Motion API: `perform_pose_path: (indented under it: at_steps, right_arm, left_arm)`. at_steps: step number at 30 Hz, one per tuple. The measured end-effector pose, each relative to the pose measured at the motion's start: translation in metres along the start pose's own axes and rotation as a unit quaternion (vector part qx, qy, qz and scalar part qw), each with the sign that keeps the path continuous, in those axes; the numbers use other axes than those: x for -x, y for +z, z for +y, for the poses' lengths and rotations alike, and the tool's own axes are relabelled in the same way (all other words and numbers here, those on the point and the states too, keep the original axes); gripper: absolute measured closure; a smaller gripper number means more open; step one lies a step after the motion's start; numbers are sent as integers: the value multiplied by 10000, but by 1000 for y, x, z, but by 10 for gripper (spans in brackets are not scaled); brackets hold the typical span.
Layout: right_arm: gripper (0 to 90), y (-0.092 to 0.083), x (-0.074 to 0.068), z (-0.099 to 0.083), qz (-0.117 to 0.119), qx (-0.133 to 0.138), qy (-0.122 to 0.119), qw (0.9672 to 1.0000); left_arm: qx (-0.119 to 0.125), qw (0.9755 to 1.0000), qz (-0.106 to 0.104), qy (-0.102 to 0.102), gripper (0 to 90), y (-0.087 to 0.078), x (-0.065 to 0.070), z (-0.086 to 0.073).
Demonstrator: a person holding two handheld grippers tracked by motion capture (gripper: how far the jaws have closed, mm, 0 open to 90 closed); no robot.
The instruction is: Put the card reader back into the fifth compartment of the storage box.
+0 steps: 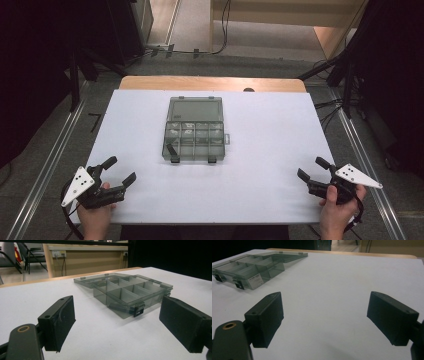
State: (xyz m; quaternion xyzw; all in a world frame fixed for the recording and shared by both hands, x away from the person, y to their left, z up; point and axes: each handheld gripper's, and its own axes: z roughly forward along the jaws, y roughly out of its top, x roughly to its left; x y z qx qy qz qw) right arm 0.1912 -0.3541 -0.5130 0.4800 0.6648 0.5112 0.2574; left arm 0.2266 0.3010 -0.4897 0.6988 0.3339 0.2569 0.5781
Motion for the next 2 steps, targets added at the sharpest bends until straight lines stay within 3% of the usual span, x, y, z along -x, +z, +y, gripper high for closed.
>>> perform_pose_path:
  at_steps: [2]
  right_arm:
    - [121, 0, 2, -2, -40, -18, 69, 10000]
  left_arm:
    - [-9, 10000, 10, 1, 139, 0, 0, 0]
